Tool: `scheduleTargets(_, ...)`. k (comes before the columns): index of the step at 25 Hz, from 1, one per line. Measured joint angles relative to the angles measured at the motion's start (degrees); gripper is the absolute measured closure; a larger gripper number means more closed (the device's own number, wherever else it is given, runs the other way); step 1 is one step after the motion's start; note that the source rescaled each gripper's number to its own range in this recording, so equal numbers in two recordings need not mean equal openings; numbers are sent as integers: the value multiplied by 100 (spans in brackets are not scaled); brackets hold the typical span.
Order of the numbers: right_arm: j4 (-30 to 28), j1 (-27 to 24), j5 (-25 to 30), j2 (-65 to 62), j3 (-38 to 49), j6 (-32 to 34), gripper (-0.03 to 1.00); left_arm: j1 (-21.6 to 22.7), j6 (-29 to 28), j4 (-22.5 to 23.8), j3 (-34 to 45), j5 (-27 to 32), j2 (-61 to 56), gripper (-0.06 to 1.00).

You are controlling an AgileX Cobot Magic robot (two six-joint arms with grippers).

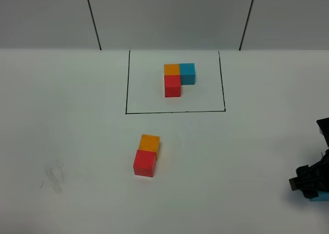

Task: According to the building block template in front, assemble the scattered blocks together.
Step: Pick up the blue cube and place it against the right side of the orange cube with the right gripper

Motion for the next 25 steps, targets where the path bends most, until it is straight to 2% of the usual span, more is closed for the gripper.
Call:
scheduleTargets(7,0,0,-74,276,70,-6,5,0,0,0,0,0,0,94)
scheduleTargets(19,0,-176,-648,460,341,-6,6,0,0,0,0,0,0,94)
scheduleTargets(22,-2,-180,-752,465,347,-6,10,0,0,0,0,0,0,94)
scheduleTargets(25,-25,-180,-815,465,347,-6,19,0,0,0,0,0,0,94)
